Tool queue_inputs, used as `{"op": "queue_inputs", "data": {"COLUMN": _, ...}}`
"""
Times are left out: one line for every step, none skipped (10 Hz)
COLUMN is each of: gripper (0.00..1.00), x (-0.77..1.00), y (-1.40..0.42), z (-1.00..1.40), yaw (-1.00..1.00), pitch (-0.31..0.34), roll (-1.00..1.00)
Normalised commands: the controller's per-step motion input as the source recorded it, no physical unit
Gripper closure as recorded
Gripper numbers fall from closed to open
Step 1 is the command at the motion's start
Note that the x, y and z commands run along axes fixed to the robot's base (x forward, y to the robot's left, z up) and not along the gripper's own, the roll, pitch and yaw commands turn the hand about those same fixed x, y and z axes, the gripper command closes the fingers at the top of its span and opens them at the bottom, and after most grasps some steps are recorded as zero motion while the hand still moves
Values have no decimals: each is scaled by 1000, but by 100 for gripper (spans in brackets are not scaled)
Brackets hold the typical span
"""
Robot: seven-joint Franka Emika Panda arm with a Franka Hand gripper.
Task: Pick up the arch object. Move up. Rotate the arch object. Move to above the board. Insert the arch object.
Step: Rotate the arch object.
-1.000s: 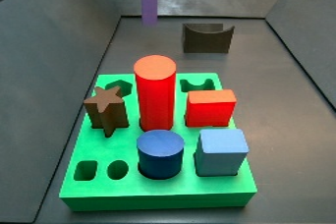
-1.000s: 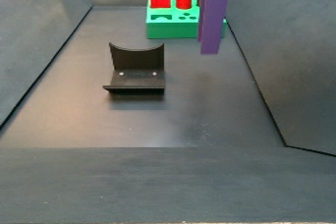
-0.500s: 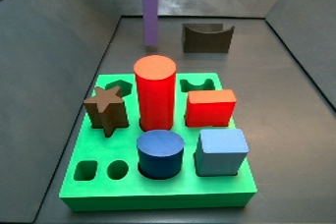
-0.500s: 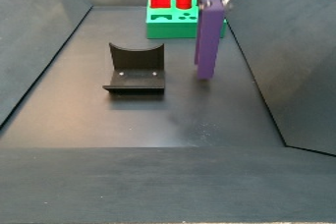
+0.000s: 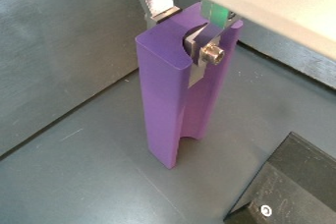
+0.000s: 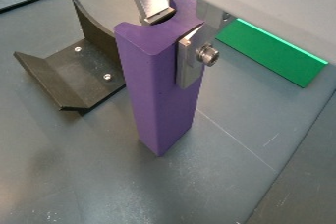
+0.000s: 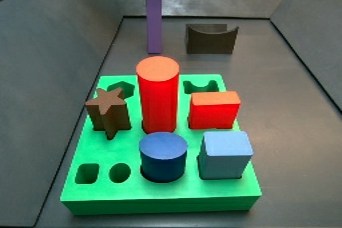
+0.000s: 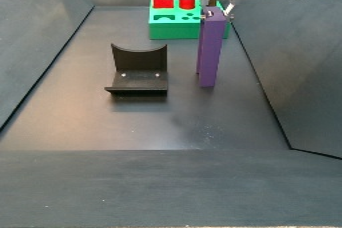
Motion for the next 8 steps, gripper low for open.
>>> {"op": "queue_inputs", "data": {"gripper": 100, "x": -4, "y": 13, "z": -190, "yaw": -23, "pitch": -64, "roll": -159}}
{"op": "queue_inputs", "data": {"gripper": 100, "x": -2, "y": 15, "z": -188, "yaw": -22, "pitch": -65, "roll": -158}}
{"op": "queue_inputs", "data": {"gripper": 100, "x": -1, "y": 15, "z": -187, "yaw": -22, "pitch": -65, "roll": -158}}
{"op": "queue_inputs", "data": {"gripper": 100, "x": -1, "y": 16, "z": -187, "yaw": -22, "pitch": -65, "roll": -158}}
{"op": "queue_inputs", "data": {"gripper": 100, "x": -1, "y": 16, "z": -187, "yaw": -21, "pitch": -65, "roll": -158}}
{"op": "queue_inputs", "data": {"gripper": 100, "x": -1, "y": 16, "z": -187, "yaw": -21, "pitch": -65, "roll": -158}}
{"op": "queue_inputs", "data": {"gripper": 0, "x": 0, "y": 0, "z": 0, "yaw": -20, "pitch": -65, "roll": 42}}
{"op": "queue_inputs", "data": {"gripper": 0, "x": 0, "y": 0, "z": 1000, "yaw": -16, "pitch": -56, "roll": 38}}
